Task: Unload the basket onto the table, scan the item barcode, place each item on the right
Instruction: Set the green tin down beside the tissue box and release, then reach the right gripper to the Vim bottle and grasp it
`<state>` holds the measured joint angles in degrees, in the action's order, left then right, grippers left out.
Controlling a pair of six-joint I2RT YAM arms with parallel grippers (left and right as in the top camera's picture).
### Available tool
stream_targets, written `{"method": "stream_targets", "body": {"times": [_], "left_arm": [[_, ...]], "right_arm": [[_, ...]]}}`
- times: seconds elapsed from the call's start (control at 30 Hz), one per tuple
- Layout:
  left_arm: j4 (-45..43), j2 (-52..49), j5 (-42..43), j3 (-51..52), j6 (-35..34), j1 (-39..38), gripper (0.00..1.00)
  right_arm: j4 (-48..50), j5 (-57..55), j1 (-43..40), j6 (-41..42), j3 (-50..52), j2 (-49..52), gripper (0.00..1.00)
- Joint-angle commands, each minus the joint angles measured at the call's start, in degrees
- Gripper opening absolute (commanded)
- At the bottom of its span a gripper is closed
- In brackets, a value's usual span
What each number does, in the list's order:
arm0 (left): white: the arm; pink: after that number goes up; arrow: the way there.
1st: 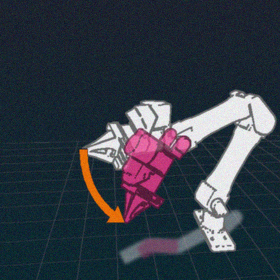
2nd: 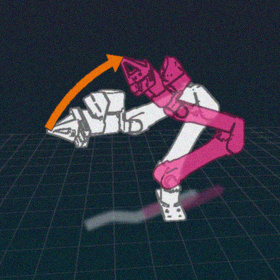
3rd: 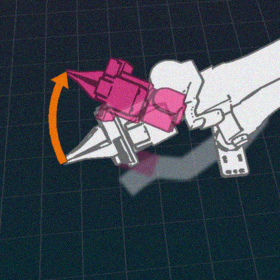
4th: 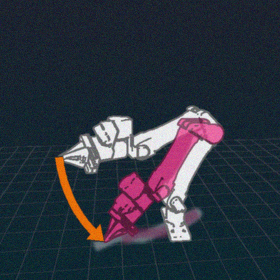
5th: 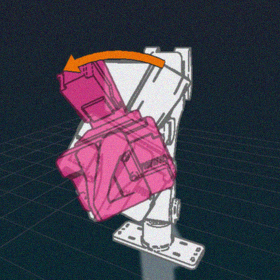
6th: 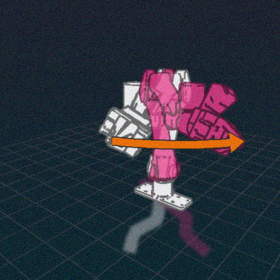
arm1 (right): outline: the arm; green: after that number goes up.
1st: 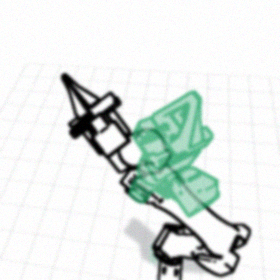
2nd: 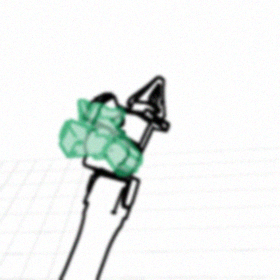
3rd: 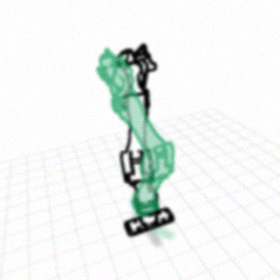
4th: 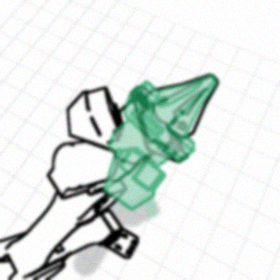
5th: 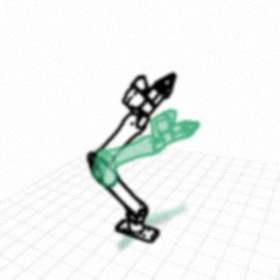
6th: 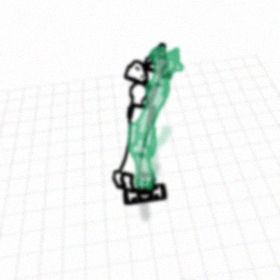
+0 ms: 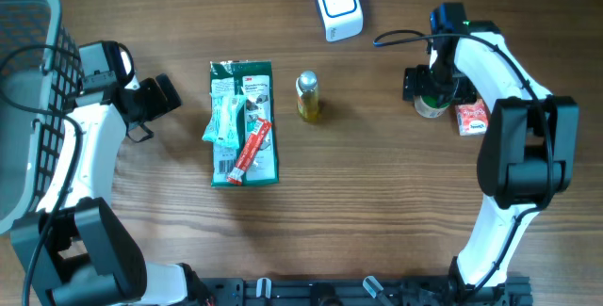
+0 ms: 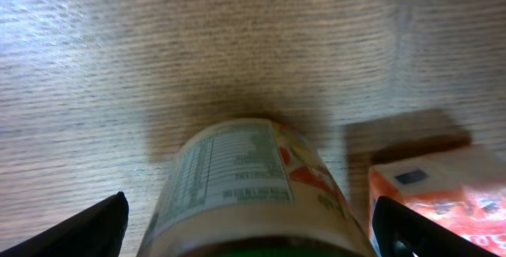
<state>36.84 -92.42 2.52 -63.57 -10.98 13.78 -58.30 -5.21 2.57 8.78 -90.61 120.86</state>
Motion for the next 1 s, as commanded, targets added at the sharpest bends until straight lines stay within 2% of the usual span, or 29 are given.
{"method": "stream_targets", "body": {"times": [0.0, 0.07, 0.13, 0.17, 0.2, 0.27, 0.37, 0.47, 0.57, 0.63, 0.77, 0.97], "left_arm": [[0.0, -0.2, 0.5, 0.1, 0.7, 0.2, 1.0], [0.0, -0.2, 0.5, 0.1, 0.7, 0.2, 1.0], [0.0, -0.2, 0.5, 0.1, 0.7, 0.2, 1.0], [0.0, -0.2, 0.5, 0.1, 0.7, 0.2, 1.0], [0.0, -0.2, 0.5, 0.1, 0.7, 0.2, 1.0], [0.0, -0.2, 0.5, 0.1, 0.7, 0.2, 1.0], [0.0, -0.2, 0.5, 0.1, 0.7, 0.2, 1.0], [0.0, -0.2, 0.5, 0.1, 0.7, 0.2, 1.0], [0.0, -0.2, 0.5, 0.1, 0.7, 0.2, 1.0], [0.0, -0.2, 0.5, 0.1, 0.7, 0.2, 1.0], [0.0, -0.2, 0.5, 0.1, 0.7, 0.2, 1.0], [0.0, -0.2, 0.5, 0.1, 0.7, 0.2, 1.0]], "right_arm": [[-2.2, -0.4, -0.2, 0.3, -6.2, -3.5, 1.0], [-2.8, 6.4, -0.2, 0.2, -7.0, -6.9, 0.9], [-1.7, 8.8, 0.1, 0.2, -7.0, -8.8, 0.75], [-1.0, 8.7, 0.4, 0.2, -7.0, -9.2, 0.71], [0.4, 8.8, 0.8, 0.2, -7.0, -9.4, 0.57], [2.1, 8.7, 2.0, 0.2, -7.0, -9.4, 0.48], [4.1, 9.9, 5.8, 0.2, -6.7, -9.4, 0.16], [4.3, 8.9, 10.7, 0.5, -5.3, -9.2, 0.13], [7.4, 2.4, 14.1, 7.3, -1.3, -8.6, 0.13], [11.7, 1.2, 14.8, 8.3, 3.3, -8.5, 0.15], [12.7, -12.8, 14.3, 9.6, 8.2, -8.5, 0.16], [9.2, -16.4, 7.1, 9.4, 9.7, -8.5, 0.15]]}}
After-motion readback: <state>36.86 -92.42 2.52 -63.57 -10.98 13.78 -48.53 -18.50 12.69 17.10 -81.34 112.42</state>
